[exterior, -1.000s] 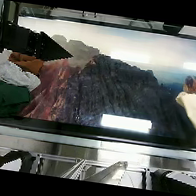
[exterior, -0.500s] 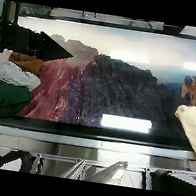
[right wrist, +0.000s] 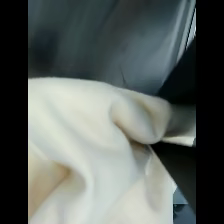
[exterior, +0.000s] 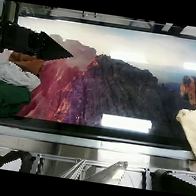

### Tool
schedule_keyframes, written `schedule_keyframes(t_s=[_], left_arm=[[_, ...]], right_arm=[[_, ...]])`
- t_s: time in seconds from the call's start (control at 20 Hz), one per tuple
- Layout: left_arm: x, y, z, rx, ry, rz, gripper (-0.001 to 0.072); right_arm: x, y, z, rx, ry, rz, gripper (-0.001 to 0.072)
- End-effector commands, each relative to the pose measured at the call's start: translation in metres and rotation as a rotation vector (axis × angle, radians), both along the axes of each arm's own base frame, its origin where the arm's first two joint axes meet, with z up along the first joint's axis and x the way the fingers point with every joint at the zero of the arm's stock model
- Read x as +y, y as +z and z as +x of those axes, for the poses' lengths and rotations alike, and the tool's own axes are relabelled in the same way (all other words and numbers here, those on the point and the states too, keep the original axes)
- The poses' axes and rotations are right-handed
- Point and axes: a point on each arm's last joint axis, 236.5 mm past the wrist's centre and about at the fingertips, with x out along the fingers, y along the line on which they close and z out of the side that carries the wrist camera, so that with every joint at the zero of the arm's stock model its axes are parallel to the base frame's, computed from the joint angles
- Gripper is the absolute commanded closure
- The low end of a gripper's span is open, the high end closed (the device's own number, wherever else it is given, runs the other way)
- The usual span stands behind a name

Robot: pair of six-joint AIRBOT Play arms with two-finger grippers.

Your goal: Fold the shirts.

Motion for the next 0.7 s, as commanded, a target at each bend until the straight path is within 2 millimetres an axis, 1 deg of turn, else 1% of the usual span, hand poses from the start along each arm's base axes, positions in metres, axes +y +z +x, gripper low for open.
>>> schedule_keyframes(t_s=[0.0,0.1,0.15,0.25,0.3,0.35,0.4,0.45,0.5,0.55,0.6,0.65], left_arm=[[0.0,0.0,-0.001,0.002,-0.005,0.001,0.0689],[0.0,0.0,-0.001,0.002,-0.004,0.0,0.069],[0.0,0.0,0.0,0.002,-0.001,-0.001,0.069],[0.0,0.0,0.002,0.0,0.007,-0.002,0.069],[0.0,0.001,0.004,-0.004,0.016,-0.003,0.069],[0.0,0.003,0.007,-0.013,0.03,-0.004,0.0691],[0.0,0.006,0.01,-0.026,0.041,-0.004,0.0691],[0.0,0.01,0.012,-0.044,0.049,0.002,0.0691],[0.003,0.012,0.015,-0.065,0.064,0.022,0.0693],[0.01,0.011,0.022,-0.07,0.1,0.077,0.0693],[0.021,0.009,0.028,-0.093,0.139,0.14,0.0694],[0.031,0.009,0.033,-0.108,0.181,0.189,0.0694]], right_arm=[[0.014,0.006,-0.005,0.027,-0.028,0.063,0.0085],[0.015,0.021,-0.002,0.028,-0.047,0.093,0.0072],[0.013,0.036,0.008,-0.008,-0.047,0.109,0.0073],[0.012,0.073,0.046,-0.132,-0.033,0.128,0.0075],[0.008,0.094,0.074,-0.22,-0.03,0.105,0.0112],[0.007,0.115,0.108,-0.337,-0.002,0.071,0.0327],[0.008,0.141,0.152,-0.495,0.045,0.021,0.0544],[0.016,0.17,0.195,-0.658,0.105,-0.021,0.0602],[0.033,0.202,0.234,-0.817,0.172,-0.05,0.0685],[0.056,0.23,0.263,-0.939,0.244,-0.065,0.0687],[0.082,0.249,0.281,-1.011,0.326,-0.07,0.0687],[0.116,0.261,0.293,-1.052,0.448,-0.075,0.0687]])
